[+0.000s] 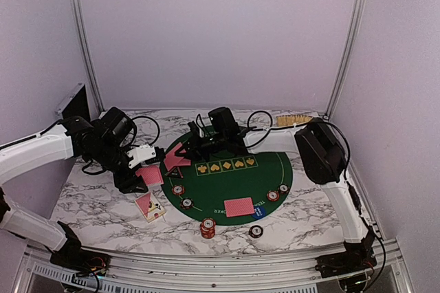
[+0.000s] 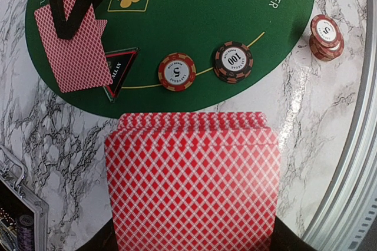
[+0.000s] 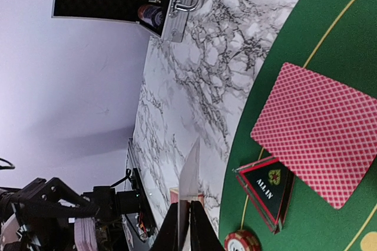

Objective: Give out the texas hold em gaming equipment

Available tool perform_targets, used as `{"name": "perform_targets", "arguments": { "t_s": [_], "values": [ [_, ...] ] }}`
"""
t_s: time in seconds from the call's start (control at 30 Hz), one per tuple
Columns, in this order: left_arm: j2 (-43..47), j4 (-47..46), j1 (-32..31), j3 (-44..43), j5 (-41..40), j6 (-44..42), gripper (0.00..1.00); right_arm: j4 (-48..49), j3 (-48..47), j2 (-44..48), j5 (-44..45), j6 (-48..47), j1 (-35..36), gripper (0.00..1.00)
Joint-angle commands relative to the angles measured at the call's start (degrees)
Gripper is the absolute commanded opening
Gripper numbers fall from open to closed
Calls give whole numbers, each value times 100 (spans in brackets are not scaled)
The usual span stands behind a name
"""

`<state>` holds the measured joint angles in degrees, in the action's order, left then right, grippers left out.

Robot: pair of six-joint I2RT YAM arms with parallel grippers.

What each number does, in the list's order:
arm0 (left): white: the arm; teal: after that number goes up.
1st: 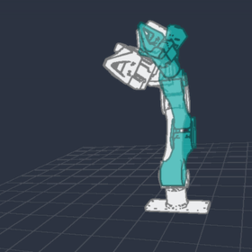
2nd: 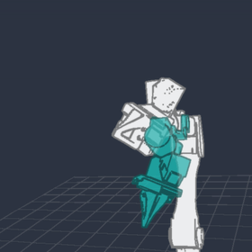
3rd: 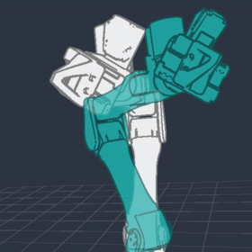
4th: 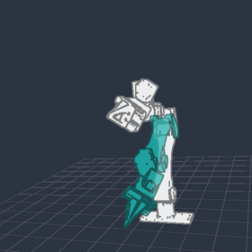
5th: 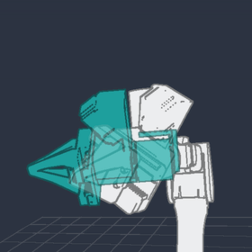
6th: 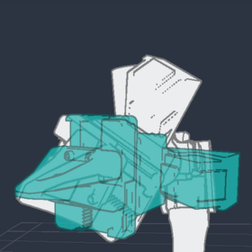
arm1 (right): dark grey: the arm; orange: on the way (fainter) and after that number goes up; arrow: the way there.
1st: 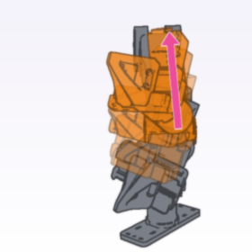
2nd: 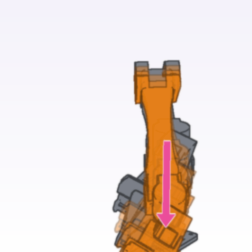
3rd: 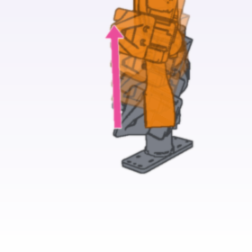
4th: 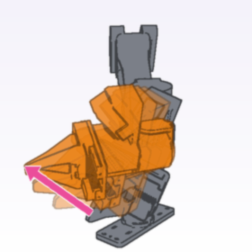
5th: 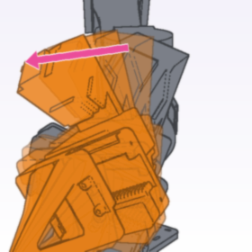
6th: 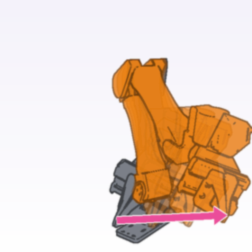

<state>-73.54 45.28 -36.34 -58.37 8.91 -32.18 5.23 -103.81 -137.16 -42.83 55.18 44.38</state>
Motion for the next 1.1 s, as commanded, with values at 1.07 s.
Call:
{"name": "perform_targets", "arguments": {
  "t_s": [1.07],
  "values": [
    [167,-39,4,37,122,-7,0,-861,-1387,-950,789,-339,-114,46]
  ]
}}
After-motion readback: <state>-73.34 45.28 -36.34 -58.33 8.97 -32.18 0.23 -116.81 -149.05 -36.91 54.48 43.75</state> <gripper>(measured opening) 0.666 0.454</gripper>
